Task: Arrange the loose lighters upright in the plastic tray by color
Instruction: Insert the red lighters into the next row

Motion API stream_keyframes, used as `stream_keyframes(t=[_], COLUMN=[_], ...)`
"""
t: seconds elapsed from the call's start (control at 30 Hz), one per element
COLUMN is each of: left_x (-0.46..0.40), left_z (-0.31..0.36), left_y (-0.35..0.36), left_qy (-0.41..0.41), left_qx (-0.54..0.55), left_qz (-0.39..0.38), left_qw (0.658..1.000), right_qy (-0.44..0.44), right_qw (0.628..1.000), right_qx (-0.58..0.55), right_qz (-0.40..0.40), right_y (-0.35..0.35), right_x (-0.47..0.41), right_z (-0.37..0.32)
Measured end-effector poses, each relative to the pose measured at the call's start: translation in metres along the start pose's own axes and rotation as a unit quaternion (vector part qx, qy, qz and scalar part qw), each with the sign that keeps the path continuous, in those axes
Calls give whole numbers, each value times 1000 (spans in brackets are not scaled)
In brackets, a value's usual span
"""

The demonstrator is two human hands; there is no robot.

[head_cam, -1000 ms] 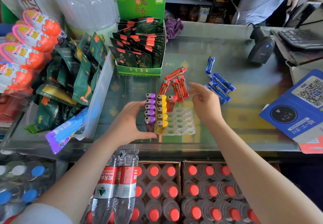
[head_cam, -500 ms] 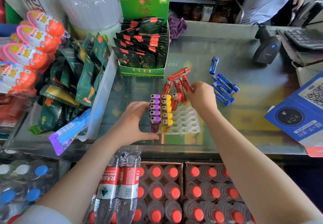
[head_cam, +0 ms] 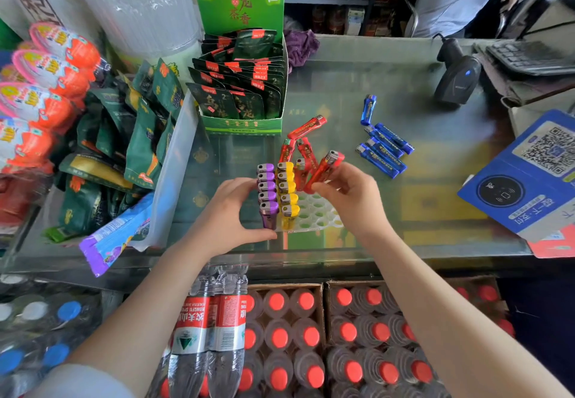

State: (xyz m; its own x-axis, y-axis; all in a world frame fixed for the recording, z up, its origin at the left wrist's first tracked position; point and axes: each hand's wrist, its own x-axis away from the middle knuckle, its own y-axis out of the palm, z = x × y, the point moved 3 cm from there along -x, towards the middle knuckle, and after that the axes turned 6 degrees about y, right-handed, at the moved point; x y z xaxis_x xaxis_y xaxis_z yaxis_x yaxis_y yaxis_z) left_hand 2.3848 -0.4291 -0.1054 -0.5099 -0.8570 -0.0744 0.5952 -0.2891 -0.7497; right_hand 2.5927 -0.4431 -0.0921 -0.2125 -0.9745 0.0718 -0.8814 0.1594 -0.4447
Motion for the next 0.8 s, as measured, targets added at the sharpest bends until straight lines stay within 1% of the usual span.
stream_keyframes(t=[0.1,0.3,0.47,0.57,0.63,0.73,0.8], left_x=[3,5,6,5,4,2,0], left_z=[1,3,3,3,2,1,0], left_y=[0,-2,-1,-1,0,-1,-2], left_qy=[-3,-7,-5,-1,3,16,18], left_qx=[-11,-31,-23,-25,-32,-48,-59], left_qz=[5,13,15,14,10,5,2], left_qw=[1000,999,1000,1000,999,999,998], right_qy=[-9,-52,-105,-143,-144,-118,-128], right_qw=[1000,994,982,966,962,962,954], right_qx=[16,92,159,216,233,244,267], right_qz=[11,15,7,15,0,-46,-54], right_y=[8,16,16,16,14,7,6], right_x=[5,8,7,8,6,-1,-2], right_z=[2,-4,-7,-10,-13,-12,-9])
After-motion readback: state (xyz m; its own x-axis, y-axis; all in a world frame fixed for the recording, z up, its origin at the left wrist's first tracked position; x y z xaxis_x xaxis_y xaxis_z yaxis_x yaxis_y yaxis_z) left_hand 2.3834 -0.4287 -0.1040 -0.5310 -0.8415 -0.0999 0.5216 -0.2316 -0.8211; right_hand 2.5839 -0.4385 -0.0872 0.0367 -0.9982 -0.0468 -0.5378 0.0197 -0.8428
